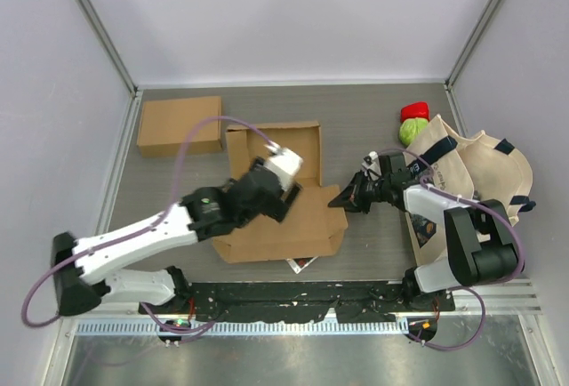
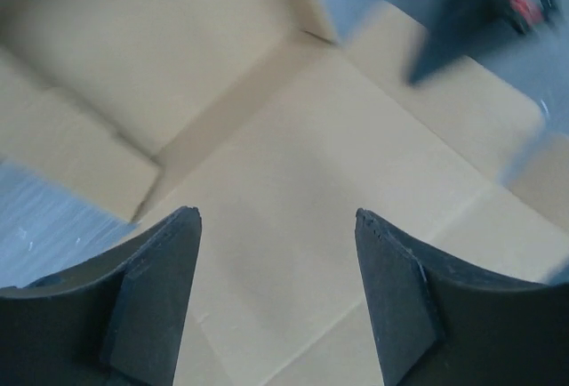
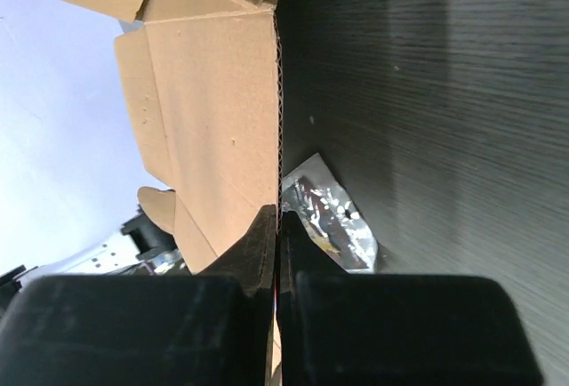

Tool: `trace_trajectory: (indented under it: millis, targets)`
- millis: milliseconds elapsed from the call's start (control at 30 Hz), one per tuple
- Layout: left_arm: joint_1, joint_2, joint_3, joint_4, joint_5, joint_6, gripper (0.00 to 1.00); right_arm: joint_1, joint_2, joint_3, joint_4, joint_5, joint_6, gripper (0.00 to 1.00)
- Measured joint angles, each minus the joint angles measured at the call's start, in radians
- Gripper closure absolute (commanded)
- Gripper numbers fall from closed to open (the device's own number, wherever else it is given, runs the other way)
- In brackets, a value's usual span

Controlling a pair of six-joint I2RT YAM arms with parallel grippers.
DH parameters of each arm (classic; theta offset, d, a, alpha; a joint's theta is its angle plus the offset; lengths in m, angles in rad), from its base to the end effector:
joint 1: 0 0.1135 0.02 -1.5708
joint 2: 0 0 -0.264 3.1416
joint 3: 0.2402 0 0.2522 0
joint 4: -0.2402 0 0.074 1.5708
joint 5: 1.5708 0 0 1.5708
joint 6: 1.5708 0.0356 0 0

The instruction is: Fold the paper box

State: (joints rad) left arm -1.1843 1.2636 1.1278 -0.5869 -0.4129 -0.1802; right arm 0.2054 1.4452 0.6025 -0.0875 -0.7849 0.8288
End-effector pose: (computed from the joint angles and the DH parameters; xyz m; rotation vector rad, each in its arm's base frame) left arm 0.1154 -0.2456 0.3209 0.8865 2.0520 -0.2717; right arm 0.2435 0.0764 0.1530 0.4635 2.6173 1.3793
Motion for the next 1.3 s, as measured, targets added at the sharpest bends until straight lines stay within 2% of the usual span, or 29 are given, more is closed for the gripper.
trace_trajectory:
  millis: [133,200,233,333,367,467,533,667,900,1067,1200,1267,1300]
  targets:
    - [0.265,-0.241,-0.166,0.148,-0.044,-0.140,0.26,0.000,-0.040,-0.035,0.015,0.055,-0.064,0.87]
    - [0.384,-0.325,-0.259,0.214,-0.069,-0.213,0.26,0.000,-0.080,-0.068,0.027,0.105,-0.101,0.65]
    - [0.420,-0.352,-0.303,0.241,-0.079,-0.243,0.26,0.001,-0.109,-0.087,0.028,0.147,-0.129,0.50]
    - [0.465,-0.392,-0.398,0.313,-0.092,-0.297,0.25,0.008,-0.200,-0.121,0.025,0.272,-0.180,0.31]
    - [0.473,-0.389,-0.426,0.338,-0.092,-0.311,0.25,0.016,-0.242,-0.129,0.025,0.318,-0.198,0.29]
    - [0.484,-0.375,-0.477,0.376,-0.098,-0.337,0.25,0.048,-0.349,-0.129,0.057,0.457,-0.249,0.28]
    - [0.494,-0.361,-0.482,0.410,-0.100,-0.343,0.24,0.074,-0.367,-0.120,0.123,0.529,-0.288,0.28]
    - [0.522,-0.315,-0.485,0.516,-0.101,-0.334,0.22,0.139,-0.277,-0.080,0.266,0.633,-0.369,0.29]
    - [0.564,-0.254,-0.602,0.716,-0.096,-0.301,0.29,0.275,-0.180,-0.055,0.502,0.782,-0.488,0.32]
    - [0.565,-0.201,-0.677,0.860,-0.086,-0.252,0.34,0.297,-0.111,-0.063,0.698,0.895,-0.534,0.50]
    - [0.565,-0.082,-0.676,0.974,-0.083,-0.176,0.43,0.307,-0.023,-0.063,0.786,0.945,-0.548,0.66]
    - [0.565,-0.028,-0.668,1.013,-0.085,-0.139,0.43,0.312,0.002,-0.063,0.809,0.960,-0.552,0.69]
    - [0.565,-0.001,-0.661,1.028,-0.089,-0.121,0.38,0.315,0.010,-0.063,0.821,0.967,-0.555,0.70]
